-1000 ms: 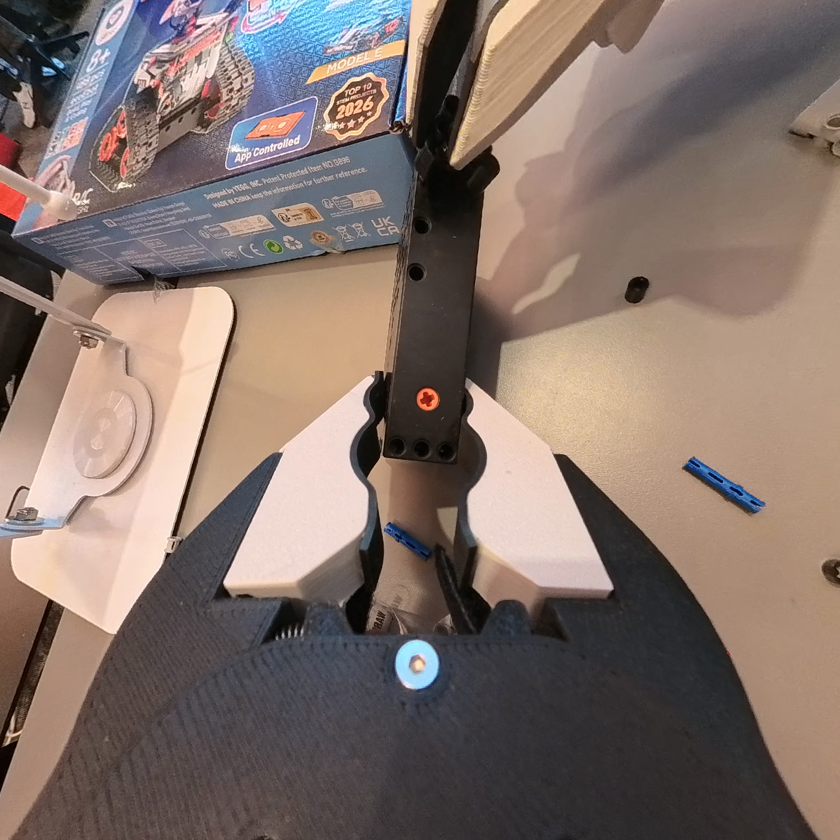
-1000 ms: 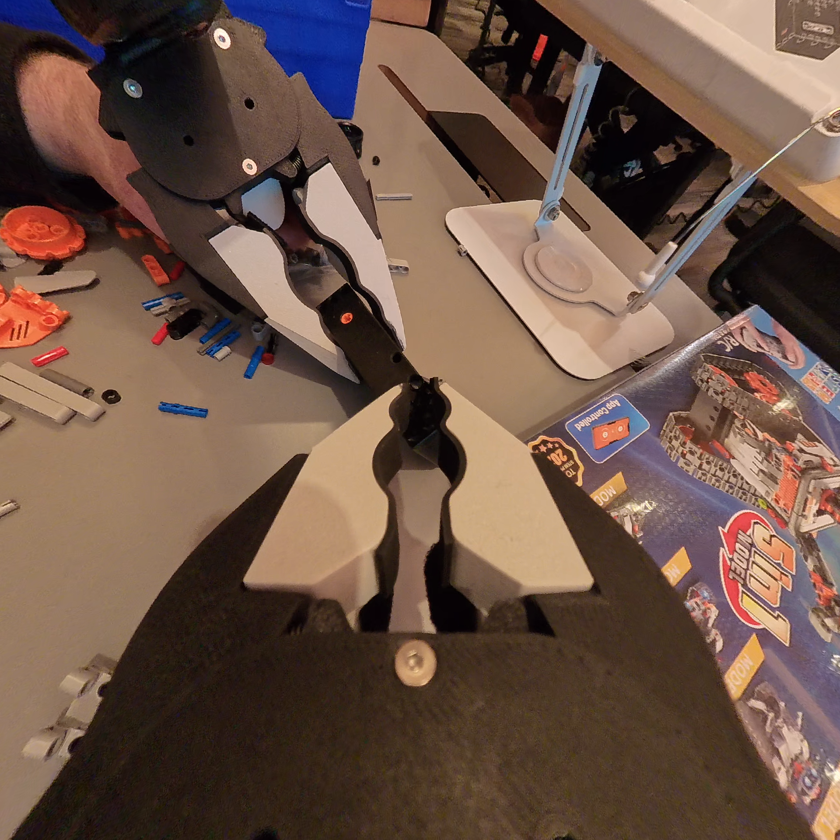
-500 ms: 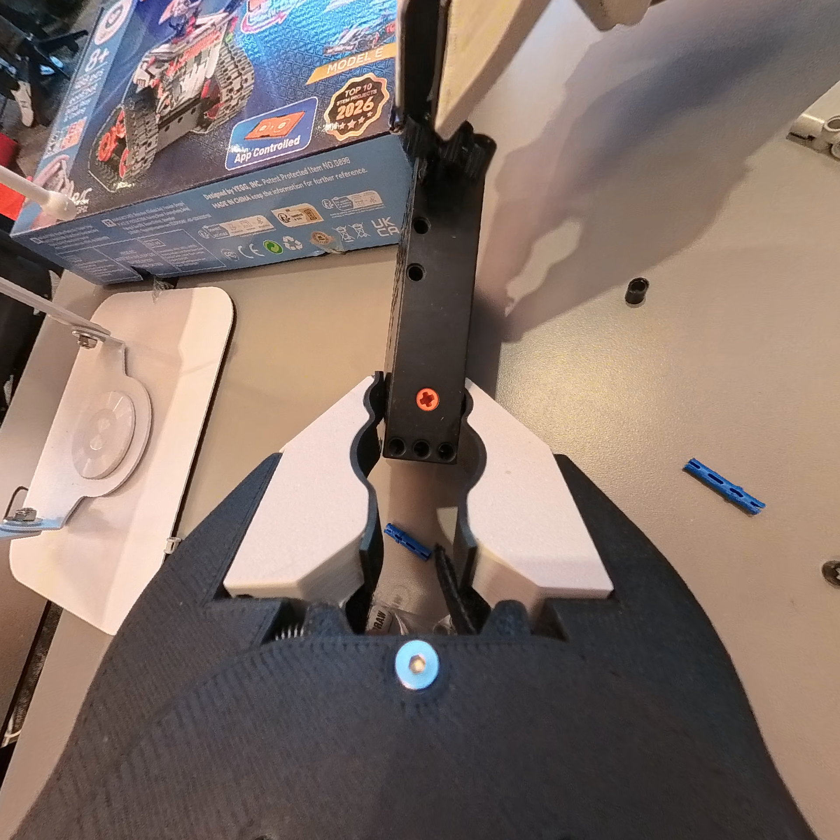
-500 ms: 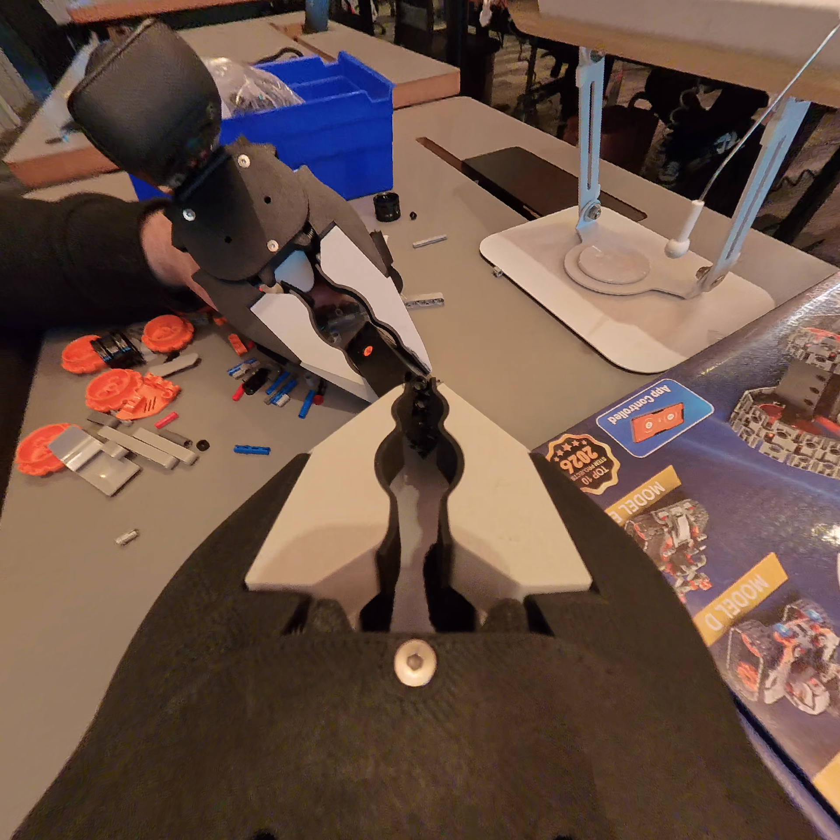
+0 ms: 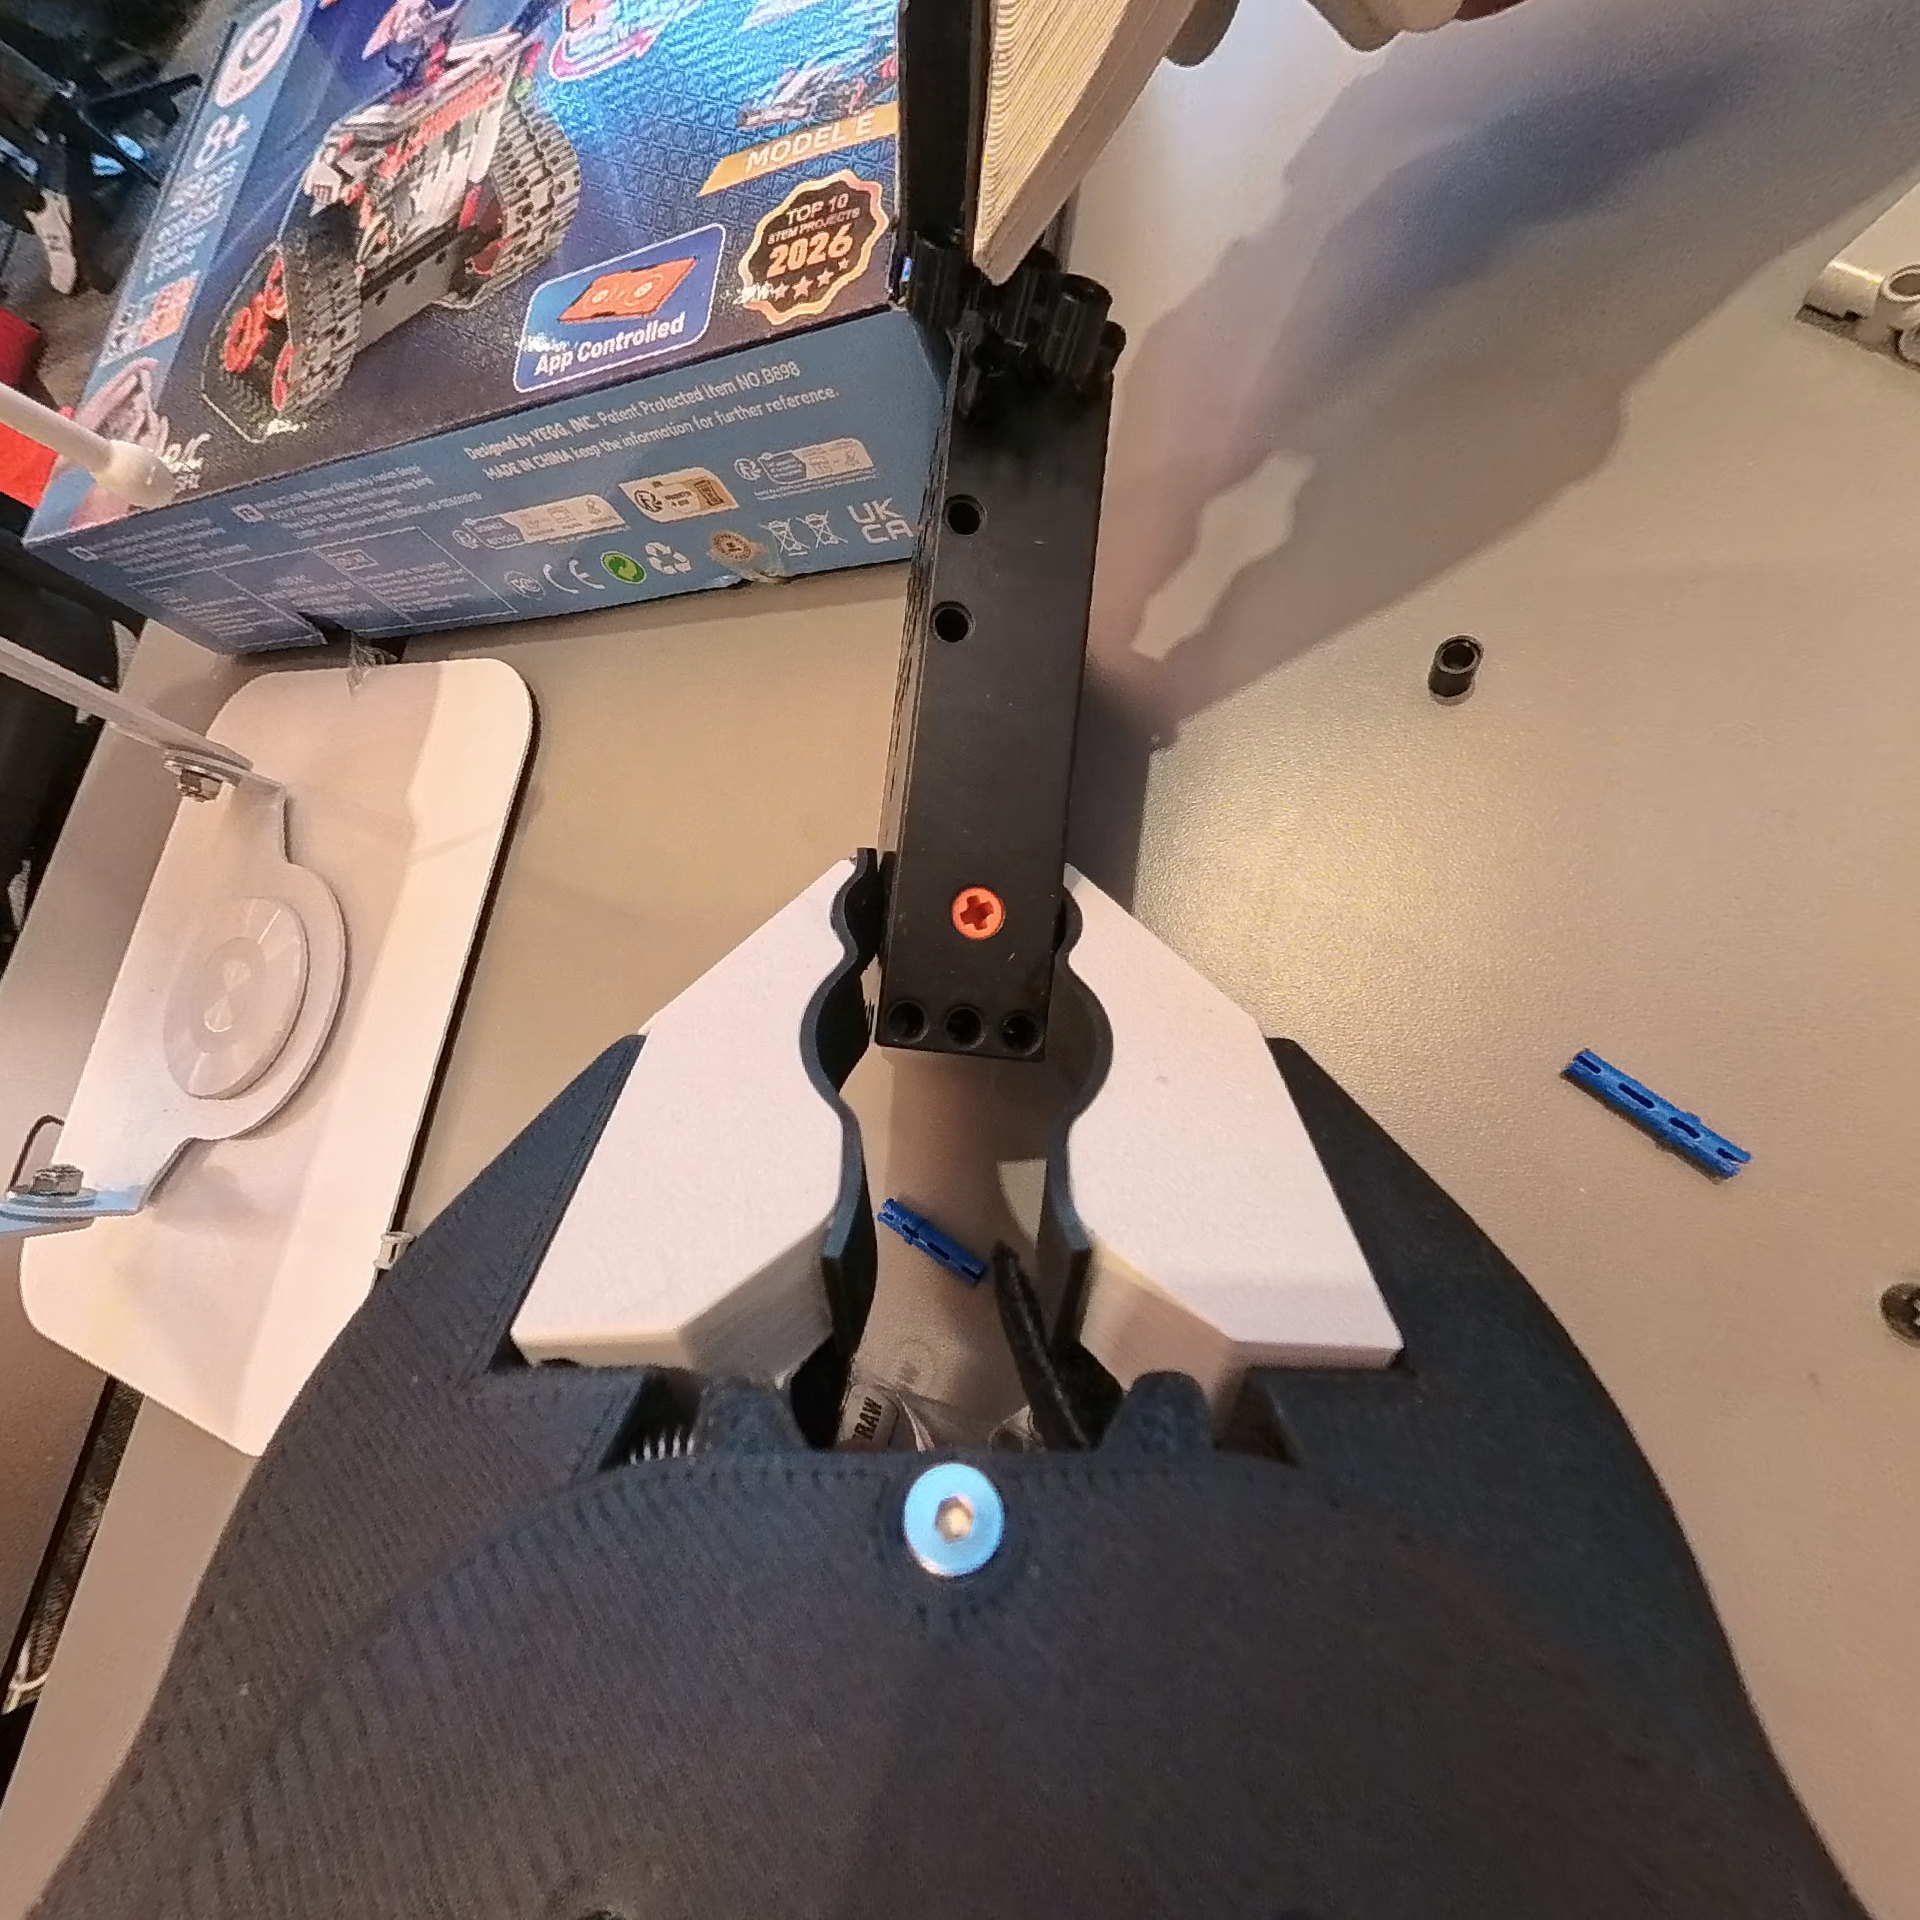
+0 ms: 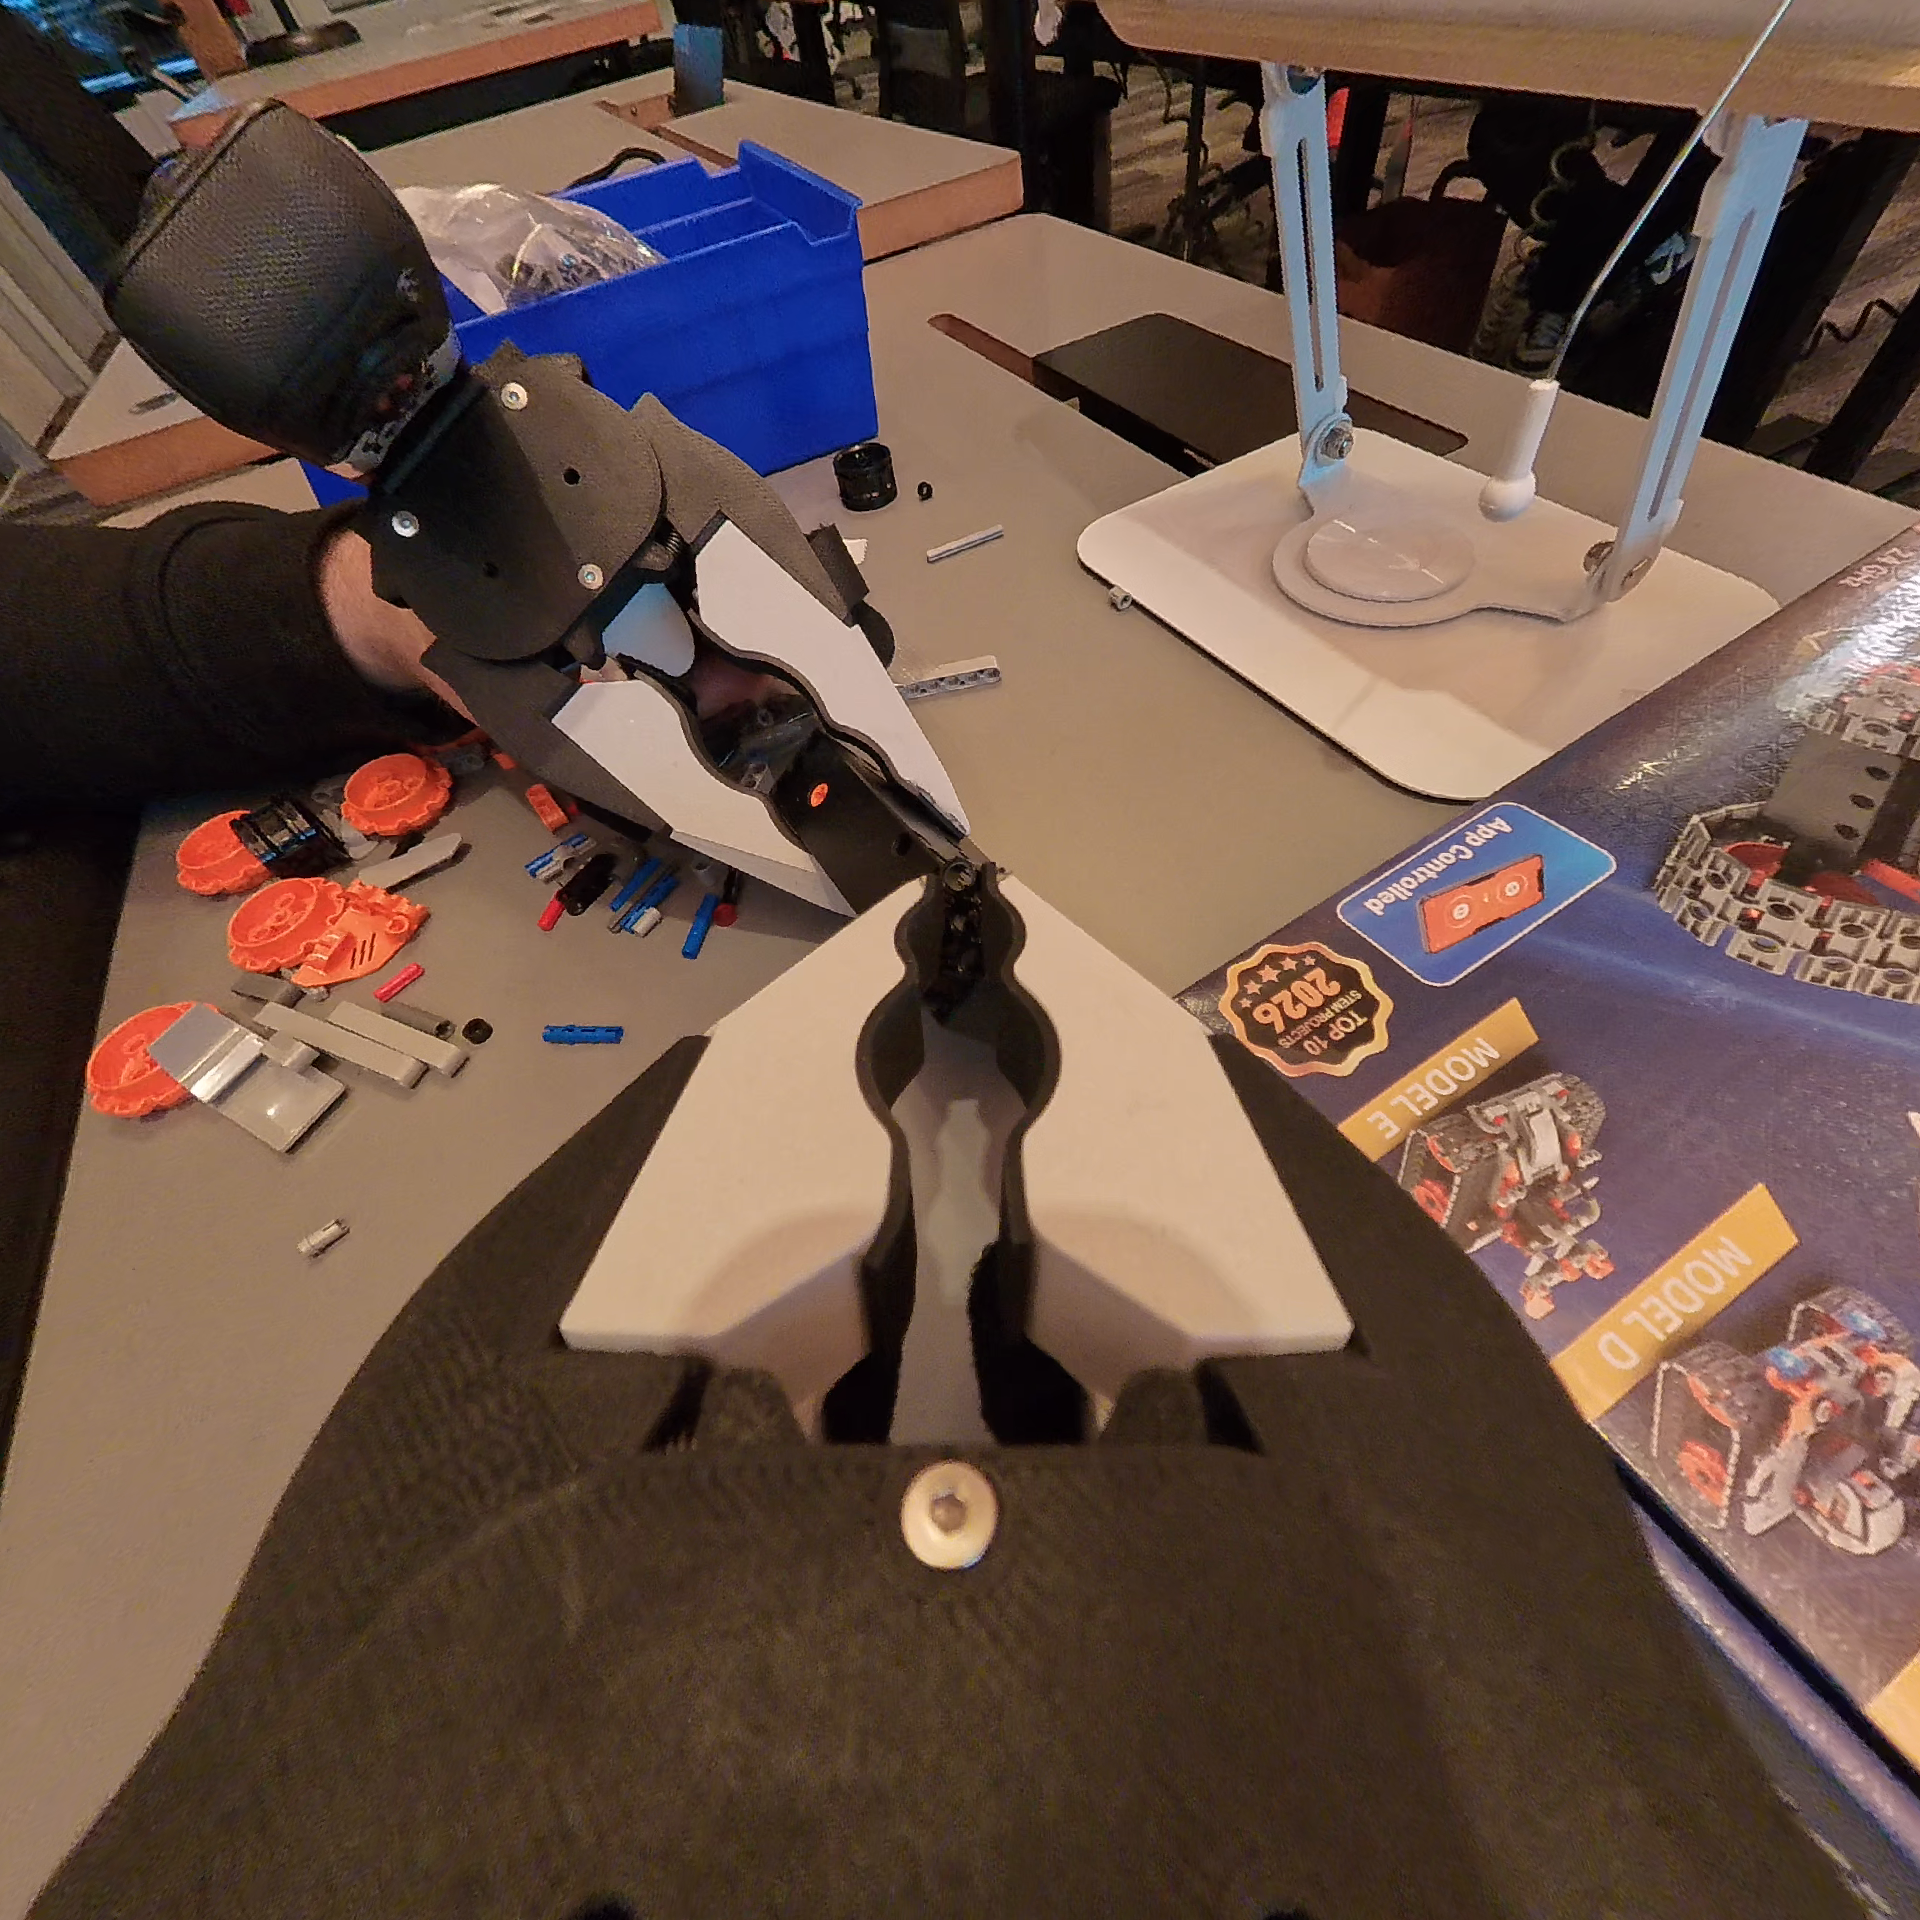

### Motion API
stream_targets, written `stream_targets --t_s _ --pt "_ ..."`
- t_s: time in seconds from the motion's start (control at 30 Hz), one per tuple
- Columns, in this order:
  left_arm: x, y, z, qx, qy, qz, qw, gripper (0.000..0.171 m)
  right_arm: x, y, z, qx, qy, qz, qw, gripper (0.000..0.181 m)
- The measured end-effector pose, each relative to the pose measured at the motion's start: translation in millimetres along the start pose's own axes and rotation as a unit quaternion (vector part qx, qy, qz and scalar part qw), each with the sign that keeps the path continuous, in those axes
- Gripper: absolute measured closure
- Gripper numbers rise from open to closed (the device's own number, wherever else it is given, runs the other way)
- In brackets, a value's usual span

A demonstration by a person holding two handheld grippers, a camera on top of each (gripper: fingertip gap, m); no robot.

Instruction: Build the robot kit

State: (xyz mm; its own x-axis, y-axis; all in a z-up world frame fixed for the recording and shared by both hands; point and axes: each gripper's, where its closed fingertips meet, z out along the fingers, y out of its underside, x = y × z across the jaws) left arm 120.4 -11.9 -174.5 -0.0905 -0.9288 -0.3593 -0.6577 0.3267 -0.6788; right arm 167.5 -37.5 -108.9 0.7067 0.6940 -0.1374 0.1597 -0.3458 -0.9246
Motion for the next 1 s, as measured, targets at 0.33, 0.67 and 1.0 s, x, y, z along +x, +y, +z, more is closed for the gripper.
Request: stream_targets --t_s 0.33,0.67,1.0 --pt "-0.1 0.0 0.2 0.0 0.001 -0.001 1.0 0.144 1.5 4.1 -6.9 -0.022 0.012 -0.02 0.999 0.177" --pt "-0.3 0.0 0.2 0.0 0.0 -0.001 1.0 0.144 1.7 5.5 -3.9 -0.031 0.03 -0.046 0.998 0.177" --pt "-0.1 0.0 0.3 0.0 -0.001 0.0 1.0 0.144 0.6 4.8 -2.3 -0.032 0.068 -0.083 0.994 0.176"
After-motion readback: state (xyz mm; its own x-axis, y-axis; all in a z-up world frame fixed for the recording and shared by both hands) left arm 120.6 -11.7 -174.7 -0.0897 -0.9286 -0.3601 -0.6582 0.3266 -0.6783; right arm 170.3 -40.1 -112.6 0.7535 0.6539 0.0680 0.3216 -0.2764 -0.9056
